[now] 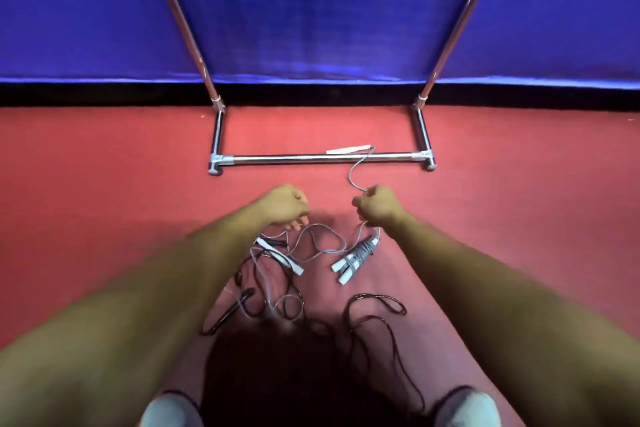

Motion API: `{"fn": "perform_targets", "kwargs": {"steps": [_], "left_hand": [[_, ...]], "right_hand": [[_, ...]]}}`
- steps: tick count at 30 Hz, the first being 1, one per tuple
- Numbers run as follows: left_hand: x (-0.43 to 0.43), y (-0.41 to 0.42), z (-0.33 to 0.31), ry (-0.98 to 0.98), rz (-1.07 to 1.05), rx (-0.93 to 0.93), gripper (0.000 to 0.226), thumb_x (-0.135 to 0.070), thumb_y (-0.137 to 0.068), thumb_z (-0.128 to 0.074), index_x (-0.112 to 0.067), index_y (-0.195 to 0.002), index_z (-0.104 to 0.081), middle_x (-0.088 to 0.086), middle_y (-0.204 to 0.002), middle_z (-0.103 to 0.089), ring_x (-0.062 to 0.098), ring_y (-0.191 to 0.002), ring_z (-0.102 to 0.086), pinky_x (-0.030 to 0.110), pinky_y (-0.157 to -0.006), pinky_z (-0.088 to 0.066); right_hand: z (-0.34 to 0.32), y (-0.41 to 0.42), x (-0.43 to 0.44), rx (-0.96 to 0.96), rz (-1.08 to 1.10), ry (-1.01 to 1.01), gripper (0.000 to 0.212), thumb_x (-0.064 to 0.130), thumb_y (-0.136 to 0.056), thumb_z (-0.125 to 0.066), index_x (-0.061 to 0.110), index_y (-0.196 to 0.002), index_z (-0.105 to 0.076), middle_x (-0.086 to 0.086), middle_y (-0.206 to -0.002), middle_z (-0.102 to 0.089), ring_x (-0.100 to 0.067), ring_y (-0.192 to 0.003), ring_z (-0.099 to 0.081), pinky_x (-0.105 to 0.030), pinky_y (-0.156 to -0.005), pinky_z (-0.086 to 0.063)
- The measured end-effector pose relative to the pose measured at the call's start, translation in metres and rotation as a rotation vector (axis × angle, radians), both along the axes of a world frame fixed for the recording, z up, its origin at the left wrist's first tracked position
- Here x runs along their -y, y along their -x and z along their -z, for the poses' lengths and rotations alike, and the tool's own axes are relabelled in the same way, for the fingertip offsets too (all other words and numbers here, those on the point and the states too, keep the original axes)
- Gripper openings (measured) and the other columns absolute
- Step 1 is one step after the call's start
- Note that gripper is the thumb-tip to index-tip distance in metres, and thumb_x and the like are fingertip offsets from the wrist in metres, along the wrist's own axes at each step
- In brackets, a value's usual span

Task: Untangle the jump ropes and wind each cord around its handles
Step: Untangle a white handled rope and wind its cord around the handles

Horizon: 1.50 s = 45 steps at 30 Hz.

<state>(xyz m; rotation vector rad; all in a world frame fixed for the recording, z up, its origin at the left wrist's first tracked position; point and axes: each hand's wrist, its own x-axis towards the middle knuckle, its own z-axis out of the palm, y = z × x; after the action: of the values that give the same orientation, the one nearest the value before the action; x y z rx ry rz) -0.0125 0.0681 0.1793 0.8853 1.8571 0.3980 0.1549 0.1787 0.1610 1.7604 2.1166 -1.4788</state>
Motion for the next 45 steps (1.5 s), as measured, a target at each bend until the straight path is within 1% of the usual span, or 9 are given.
{"fn": "perform_targets", "kwargs": {"steps": [4, 8, 16, 24, 31, 34, 38, 42, 45], "left_hand": [[0.028, 0.000, 0.059, 0.081, 0.035, -0.066, 0.018, -0.009, -0.093, -0.054, -0.012, -0.077, -0.060, 0.002, -0.068, -0.065, 0.015, -0.057, -0.059, 0.016, -0.045, -0.045], [0.052, -0.001, 0.106, 0.128, 0.125, -0.276, 0.016, -0.012, -0.088, -0.058, -0.012, -0.097, -0.071, 0.008, -0.102, -0.072, 0.025, -0.100, -0.065, 0.030, -0.087, -0.050], [0.085, 0.013, 0.185, 0.212, 0.148, -0.416, 0.059, -0.019, -0.086, -0.062, -0.026, -0.143, -0.044, 0.020, -0.134, -0.043, 0.036, -0.129, -0.043, 0.035, -0.109, -0.036], [0.116, 0.024, 0.211, 0.061, 0.119, -0.335, 0.058, 0.008, -0.079, -0.054, -0.009, -0.133, -0.040, 0.018, -0.116, -0.054, 0.036, -0.107, -0.057, 0.044, -0.088, -0.047], [0.130, 0.032, 0.190, 0.117, 0.294, -0.251, 0.023, 0.002, -0.081, -0.058, -0.019, -0.091, -0.062, 0.001, -0.084, -0.066, 0.025, -0.082, -0.063, 0.028, -0.073, -0.047], [0.119, 0.043, 0.162, 0.102, 0.332, -0.227, 0.020, -0.001, -0.086, -0.059, -0.016, -0.088, -0.073, 0.002, -0.080, -0.070, 0.013, -0.073, -0.063, 0.020, -0.072, -0.048], [0.096, 0.053, 0.094, -0.023, 0.420, -0.224, 0.013, 0.000, -0.090, -0.061, -0.003, -0.096, -0.072, 0.000, -0.073, -0.061, -0.009, -0.055, -0.051, 0.009, -0.060, -0.036], [0.081, 0.052, 0.018, -0.114, 0.424, -0.279, 0.015, 0.002, -0.090, -0.059, -0.004, -0.094, -0.071, -0.001, -0.071, -0.061, 0.003, -0.062, -0.050, 0.018, -0.061, -0.042], [0.078, 0.043, -0.045, -0.168, 0.403, -0.300, 0.014, 0.002, -0.092, -0.059, -0.005, -0.095, -0.070, -0.006, -0.069, -0.058, -0.001, -0.057, -0.050, 0.007, -0.049, -0.041]], "right_hand": [[0.053, -0.003, 0.039, 0.158, -0.195, 0.095, 0.018, 0.020, -0.088, -0.058, 0.005, -0.079, -0.064, -0.018, -0.085, -0.065, -0.028, -0.077, -0.052, -0.029, -0.066, -0.044], [0.093, 0.005, 0.079, 0.159, -0.378, 0.063, 0.043, 0.036, -0.070, -0.043, 0.000, -0.083, -0.063, -0.026, -0.090, -0.065, -0.038, -0.086, -0.062, -0.032, -0.066, -0.042], [0.150, 0.046, 0.127, 0.156, -0.562, 0.059, 0.045, 0.044, -0.076, -0.058, 0.017, -0.112, -0.059, -0.011, -0.111, -0.065, -0.030, -0.104, -0.062, -0.034, -0.084, -0.049], [0.184, 0.048, 0.171, 0.313, -0.644, -0.095, 0.035, 0.013, -0.095, -0.042, 0.007, -0.129, -0.050, -0.016, -0.129, -0.053, -0.035, -0.116, -0.058, -0.043, -0.094, -0.047], [0.174, 0.035, 0.156, 0.173, -0.375, 0.205, 0.021, 0.010, -0.085, -0.054, 0.006, -0.101, -0.067, -0.011, -0.098, -0.065, -0.025, -0.093, -0.061, -0.029, -0.081, -0.048], [0.147, 0.030, 0.131, 0.067, -0.305, 0.331, 0.016, 0.015, -0.095, -0.053, 0.023, -0.083, -0.059, 0.000, -0.088, -0.055, -0.015, -0.080, -0.052, -0.020, -0.073, -0.044], [0.093, 0.029, 0.117, -0.160, -0.254, 0.324, 0.035, 0.056, -0.091, -0.055, 0.022, -0.086, -0.062, 0.007, -0.075, -0.055, -0.007, -0.066, -0.049, -0.018, -0.059, -0.035], [0.034, 0.028, 0.113, -0.192, -0.537, 0.233, 0.024, 0.030, -0.097, -0.058, 0.018, -0.078, -0.065, 0.001, -0.057, -0.047, -0.008, -0.048, -0.039, -0.018, -0.046, -0.032], [-0.016, 0.022, 0.111, -0.239, -0.569, 0.113, 0.033, 0.028, -0.102, -0.047, 0.014, -0.077, -0.065, -0.004, -0.057, -0.049, -0.002, -0.038, -0.042, -0.018, -0.048, -0.036]]}}
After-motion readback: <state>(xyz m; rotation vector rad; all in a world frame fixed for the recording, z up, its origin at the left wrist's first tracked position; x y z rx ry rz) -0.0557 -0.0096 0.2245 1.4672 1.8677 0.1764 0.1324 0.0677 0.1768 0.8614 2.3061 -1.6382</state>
